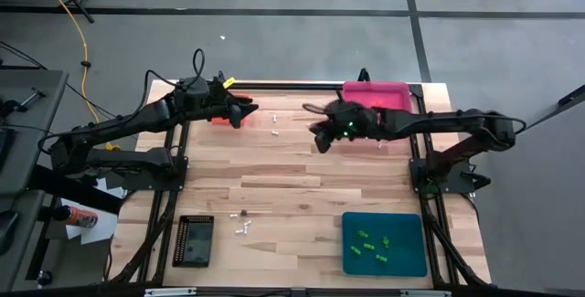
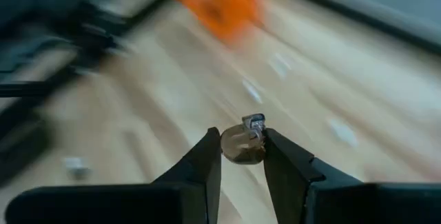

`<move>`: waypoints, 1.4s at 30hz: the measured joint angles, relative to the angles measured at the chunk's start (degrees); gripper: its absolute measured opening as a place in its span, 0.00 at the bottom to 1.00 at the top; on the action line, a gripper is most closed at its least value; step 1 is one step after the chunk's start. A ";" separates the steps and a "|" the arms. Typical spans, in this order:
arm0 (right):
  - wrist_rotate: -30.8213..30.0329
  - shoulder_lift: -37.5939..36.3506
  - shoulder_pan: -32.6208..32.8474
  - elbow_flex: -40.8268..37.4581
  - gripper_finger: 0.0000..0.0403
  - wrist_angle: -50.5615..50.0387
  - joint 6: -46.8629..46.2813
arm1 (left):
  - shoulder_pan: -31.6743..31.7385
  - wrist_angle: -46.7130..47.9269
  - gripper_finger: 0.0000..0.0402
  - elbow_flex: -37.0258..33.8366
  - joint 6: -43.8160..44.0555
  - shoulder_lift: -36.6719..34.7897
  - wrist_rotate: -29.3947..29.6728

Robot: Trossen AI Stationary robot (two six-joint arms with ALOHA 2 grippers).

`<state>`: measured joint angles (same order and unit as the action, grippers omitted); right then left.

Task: Sort Halloween decoration
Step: Put the top black skull toy into the orange bin

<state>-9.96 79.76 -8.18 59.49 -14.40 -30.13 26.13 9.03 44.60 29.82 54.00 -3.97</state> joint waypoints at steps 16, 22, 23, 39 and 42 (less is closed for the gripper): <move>8.56 1.49 0.24 13.98 0.21 5.10 18.57 | -13.20 -14.57 0.52 0.02 -27.49 4.65 6.74; 13.96 1.51 0.26 13.92 0.21 5.83 10.95 | -16.91 -23.06 0.52 0.02 -38.47 9.21 9.23; 14.61 1.51 0.25 13.92 0.21 5.92 9.37 | -17.63 -24.95 0.52 0.04 -41.17 10.32 9.41; 17.50 1.51 0.24 13.83 0.21 1.82 -0.98 | -26.56 -28.67 0.52 8.48 -74.22 22.59 28.47; 17.51 1.51 0.26 13.83 0.21 2.57 -1.00 | -27.12 -28.84 0.52 8.54 -76.28 22.14 25.69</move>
<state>7.55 81.28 -7.92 73.32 -11.83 -31.14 -0.99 -19.81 53.14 -46.46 76.14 21.73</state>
